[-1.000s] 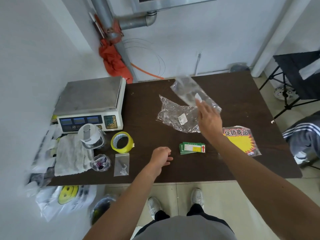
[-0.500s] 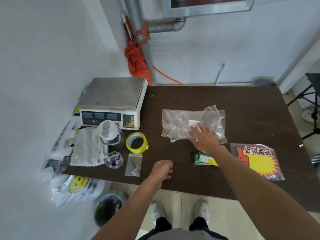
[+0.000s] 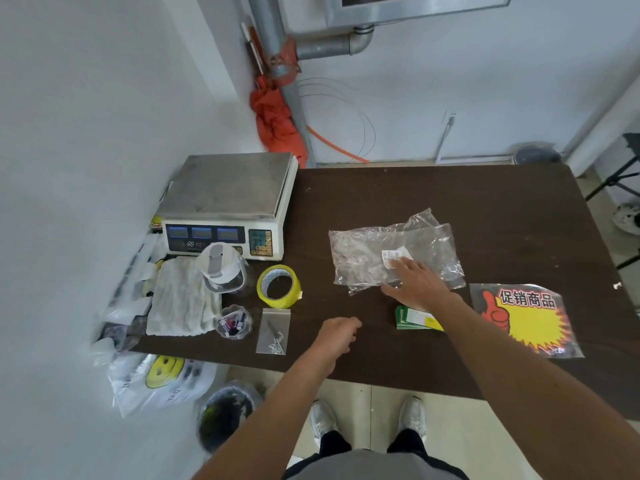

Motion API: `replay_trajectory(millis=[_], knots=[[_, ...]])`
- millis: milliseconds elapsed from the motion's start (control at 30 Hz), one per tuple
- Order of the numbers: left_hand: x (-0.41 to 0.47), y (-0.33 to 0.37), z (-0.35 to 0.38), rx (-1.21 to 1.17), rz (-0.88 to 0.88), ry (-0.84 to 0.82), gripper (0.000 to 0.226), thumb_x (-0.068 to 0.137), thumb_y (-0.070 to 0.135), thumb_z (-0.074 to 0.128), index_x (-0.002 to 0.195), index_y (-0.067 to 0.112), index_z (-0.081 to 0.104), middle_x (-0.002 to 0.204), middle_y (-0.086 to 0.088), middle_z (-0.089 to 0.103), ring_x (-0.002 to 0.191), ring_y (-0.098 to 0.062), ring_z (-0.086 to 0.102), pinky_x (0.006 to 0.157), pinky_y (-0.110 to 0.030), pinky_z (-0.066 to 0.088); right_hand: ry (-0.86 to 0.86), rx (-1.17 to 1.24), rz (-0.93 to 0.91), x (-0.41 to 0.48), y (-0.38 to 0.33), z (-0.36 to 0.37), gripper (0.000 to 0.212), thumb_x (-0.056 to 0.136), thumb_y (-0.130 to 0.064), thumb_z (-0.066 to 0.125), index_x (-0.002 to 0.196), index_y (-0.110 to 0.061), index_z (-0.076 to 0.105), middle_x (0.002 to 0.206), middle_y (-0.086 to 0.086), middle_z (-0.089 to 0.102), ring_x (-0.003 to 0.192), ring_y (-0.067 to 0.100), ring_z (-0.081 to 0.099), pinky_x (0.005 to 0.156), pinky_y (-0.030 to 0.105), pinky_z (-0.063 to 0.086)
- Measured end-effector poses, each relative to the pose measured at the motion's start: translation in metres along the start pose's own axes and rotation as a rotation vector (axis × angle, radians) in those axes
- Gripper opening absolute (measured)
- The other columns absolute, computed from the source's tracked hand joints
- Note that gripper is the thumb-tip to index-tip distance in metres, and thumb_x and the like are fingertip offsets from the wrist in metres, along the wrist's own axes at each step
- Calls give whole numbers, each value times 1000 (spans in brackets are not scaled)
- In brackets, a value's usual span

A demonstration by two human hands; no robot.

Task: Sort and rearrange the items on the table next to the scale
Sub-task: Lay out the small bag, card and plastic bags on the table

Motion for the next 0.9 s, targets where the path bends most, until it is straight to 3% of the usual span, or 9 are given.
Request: replay_trajectory(millis=[67,167,267,367,500,667,900], knots=[[2,6,1,-11,-7,7,6,96,26,61,95,21,65,114,-4,69,107,-17,66,96,-36,51,62,27,3,-6,-3,-5,78,94,-56,50,157,-21,19,164,6,21,150,29,20,121,46,22],[6,16,6,-14,-8,2,17,98,25,59,110,15,65,116,-3,70,108,-17,66,96,-36,52,163,39,-32,-21,-7,-11,76,95,-46,54,156,-17,20,163,7,24,148,29,24,121,45,24],[8,23,18,17,-5,-24,18,98,25,58,113,16,65,114,-3,70,105,-16,66,96,-36,53,296,99,-46,-40,-8,-14,64,96,-41,55,150,-13,34,155,8,38,143,27,35,116,43,32],[8,28,37,51,22,-61,8,99,23,56,92,22,61,112,-5,69,105,-18,66,98,-38,51,499,107,-98,-62,-5,-18,42,94,-34,60,127,-10,57,131,6,57,123,25,53,99,40,48],[12,28,60,92,31,-101,7,98,20,54,93,21,59,115,-9,68,97,-22,69,91,-37,54,687,96,-128,-89,6,-20,17,88,-24,65,100,-12,62,100,1,56,90,17,54,77,31,53],[17,40,76,165,87,-76,17,99,15,51,84,22,56,91,0,65,87,-22,70,90,-38,54,613,175,111,-99,44,-2,26,88,-25,66,110,-13,58,108,5,55,96,22,58,77,34,54],[24,44,79,239,147,-7,17,96,20,57,82,21,66,97,-3,73,84,-19,74,77,-31,54,213,418,493,-96,76,33,53,94,-54,55,124,-10,49,123,13,56,112,35,59,88,43,48]])
Point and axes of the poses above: each hand's wrist, its own x-axis towards the middle knuckle, its own z-axis out of the palm, y = z × x, the point moved 6 cm from there along x, towards the middle knuckle
